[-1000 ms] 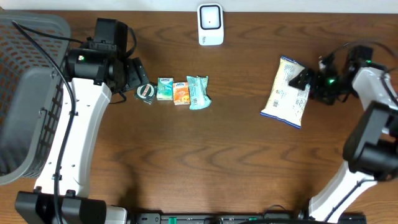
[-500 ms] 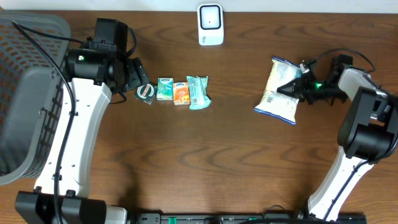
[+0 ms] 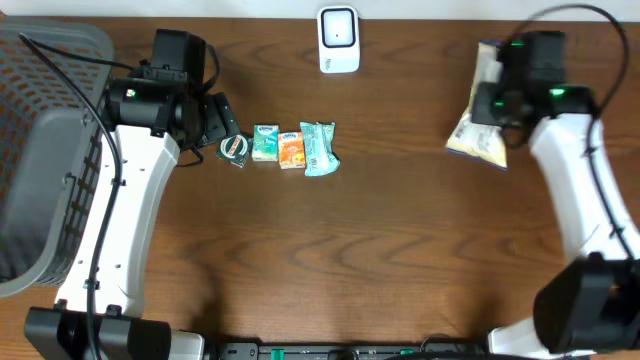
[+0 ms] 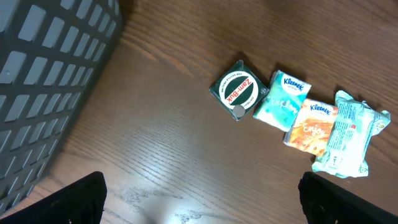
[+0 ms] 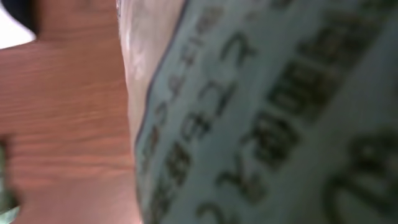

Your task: Scan the item barcode

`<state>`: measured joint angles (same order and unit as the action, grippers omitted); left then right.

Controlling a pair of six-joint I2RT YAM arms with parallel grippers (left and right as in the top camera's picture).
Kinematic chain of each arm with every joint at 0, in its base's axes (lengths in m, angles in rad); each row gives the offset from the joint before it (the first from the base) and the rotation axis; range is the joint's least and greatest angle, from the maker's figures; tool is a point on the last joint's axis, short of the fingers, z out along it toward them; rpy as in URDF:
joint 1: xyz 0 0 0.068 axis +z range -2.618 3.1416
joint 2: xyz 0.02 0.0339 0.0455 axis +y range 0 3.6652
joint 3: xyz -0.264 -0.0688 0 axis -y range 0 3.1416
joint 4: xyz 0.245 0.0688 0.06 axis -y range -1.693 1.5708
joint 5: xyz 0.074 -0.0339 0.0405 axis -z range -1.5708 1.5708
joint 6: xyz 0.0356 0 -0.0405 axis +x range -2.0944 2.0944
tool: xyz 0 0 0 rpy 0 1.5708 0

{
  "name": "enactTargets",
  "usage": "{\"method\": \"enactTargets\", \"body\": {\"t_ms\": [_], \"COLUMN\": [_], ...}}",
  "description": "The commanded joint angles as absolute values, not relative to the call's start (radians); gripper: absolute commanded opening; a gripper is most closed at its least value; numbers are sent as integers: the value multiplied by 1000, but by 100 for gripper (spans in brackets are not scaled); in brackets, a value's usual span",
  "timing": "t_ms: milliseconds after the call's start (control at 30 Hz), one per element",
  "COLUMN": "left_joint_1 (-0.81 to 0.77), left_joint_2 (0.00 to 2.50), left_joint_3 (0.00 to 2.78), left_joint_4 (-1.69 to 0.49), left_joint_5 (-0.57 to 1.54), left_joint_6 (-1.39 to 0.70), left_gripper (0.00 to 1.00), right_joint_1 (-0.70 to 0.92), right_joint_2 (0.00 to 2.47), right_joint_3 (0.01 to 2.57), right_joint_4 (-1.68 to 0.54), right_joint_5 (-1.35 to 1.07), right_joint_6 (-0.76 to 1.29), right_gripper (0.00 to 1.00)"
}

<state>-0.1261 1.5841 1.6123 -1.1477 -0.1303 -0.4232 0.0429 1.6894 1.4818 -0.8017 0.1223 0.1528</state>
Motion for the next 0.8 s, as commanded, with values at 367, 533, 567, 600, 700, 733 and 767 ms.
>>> {"method": "enactTargets", "body": {"t_ms": [367, 533, 567, 600, 700, 733, 767], "left_joint_1": [-125, -125, -125, -125, -125, -125, -125], "left_joint_2": [1588, 1588, 1588, 1588, 1588, 1588, 1588], "left_joint_3": [1621, 1621, 1621, 1621, 1621, 1621, 1621], "left_joint_4": [-1151, -1151, -1151, -1151, -1151, -1151, -1151], "left_joint_5": [-139, -139, -139, -139, -139, -139, -139], "left_joint_6": [-436, -436, -436, -436, -436, -436, -436], "left_gripper": [98, 98, 98, 98, 98, 98, 98], "right_joint_1": [440, 538, 563, 575, 612, 617, 617], "right_joint_2": [2016, 2034, 2031, 2030, 2020, 2016, 2012], "right_joint_3": [1477, 1480, 1488, 1494, 1547, 1578, 1600], "right_joint_4": [-857, -864, -863, -860, -863, -871, -879], "right_joint_5": [847, 777, 748, 733, 645, 617, 601], "right_joint_6": [247, 247, 249, 255, 258, 258, 258], "right_gripper": [1, 47, 58, 69, 88, 88, 88]}}
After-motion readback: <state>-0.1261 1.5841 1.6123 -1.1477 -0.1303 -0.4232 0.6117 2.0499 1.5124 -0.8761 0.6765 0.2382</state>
